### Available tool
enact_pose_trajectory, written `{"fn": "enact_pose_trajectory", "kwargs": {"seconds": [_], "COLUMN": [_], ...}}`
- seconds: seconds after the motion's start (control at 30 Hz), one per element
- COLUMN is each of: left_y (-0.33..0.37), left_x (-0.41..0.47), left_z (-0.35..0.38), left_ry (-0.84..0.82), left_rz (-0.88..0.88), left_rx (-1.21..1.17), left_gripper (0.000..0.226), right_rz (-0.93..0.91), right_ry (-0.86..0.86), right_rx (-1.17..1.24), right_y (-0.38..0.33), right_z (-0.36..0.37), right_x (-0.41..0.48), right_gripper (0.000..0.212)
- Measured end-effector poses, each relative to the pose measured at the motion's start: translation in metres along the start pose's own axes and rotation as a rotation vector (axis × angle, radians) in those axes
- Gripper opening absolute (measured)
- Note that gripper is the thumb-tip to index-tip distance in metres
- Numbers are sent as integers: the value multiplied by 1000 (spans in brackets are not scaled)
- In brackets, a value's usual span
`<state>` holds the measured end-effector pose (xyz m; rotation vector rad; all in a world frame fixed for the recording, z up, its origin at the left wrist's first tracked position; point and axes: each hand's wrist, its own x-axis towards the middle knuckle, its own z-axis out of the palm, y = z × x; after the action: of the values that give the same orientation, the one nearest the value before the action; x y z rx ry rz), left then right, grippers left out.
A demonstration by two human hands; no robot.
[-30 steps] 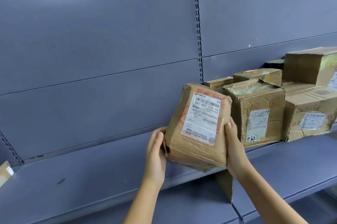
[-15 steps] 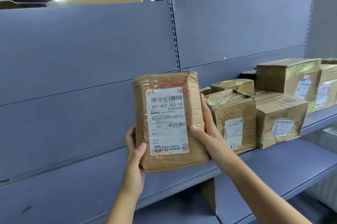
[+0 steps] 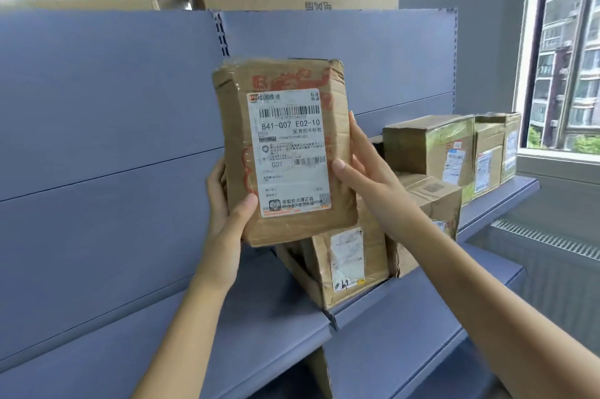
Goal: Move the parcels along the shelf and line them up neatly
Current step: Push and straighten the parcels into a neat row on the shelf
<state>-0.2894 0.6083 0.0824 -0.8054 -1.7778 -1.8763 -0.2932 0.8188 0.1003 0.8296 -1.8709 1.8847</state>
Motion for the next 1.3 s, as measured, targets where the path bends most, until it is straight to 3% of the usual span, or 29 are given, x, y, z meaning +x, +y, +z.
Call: {"fn": "enact_pose_trajectory", "kwargs": {"seconds": [0.2,0.5,0.63,0.77,0.9,1.3], "left_y": [-32,-71,-95,-118,-138,-166], "left_x": [65,172,205,224,234,224], "left_z": [38,55,59,70,71,81], "left_ry": [-128,-154,-185,-178,-173,-110], "left_rz": [44,189,202,154,115,-55], "left_rx": [34,79,144,166,245,513], "left_gripper": [59,62,64,62,62,64], "right_rz": [-59,-7,22,56,103,62], "right_ry": [48,47,42,-10,-45,-140], "right_rx": [-87,-97,-100,-101,-56,19], "right_y": [8,51,74,94,119,172], "right_z": [-57,-108,-133,-156,-164,-167], "right_x": [36,133,165,187,204,218], "right_gripper": [76,69,79,94,73,70]}}
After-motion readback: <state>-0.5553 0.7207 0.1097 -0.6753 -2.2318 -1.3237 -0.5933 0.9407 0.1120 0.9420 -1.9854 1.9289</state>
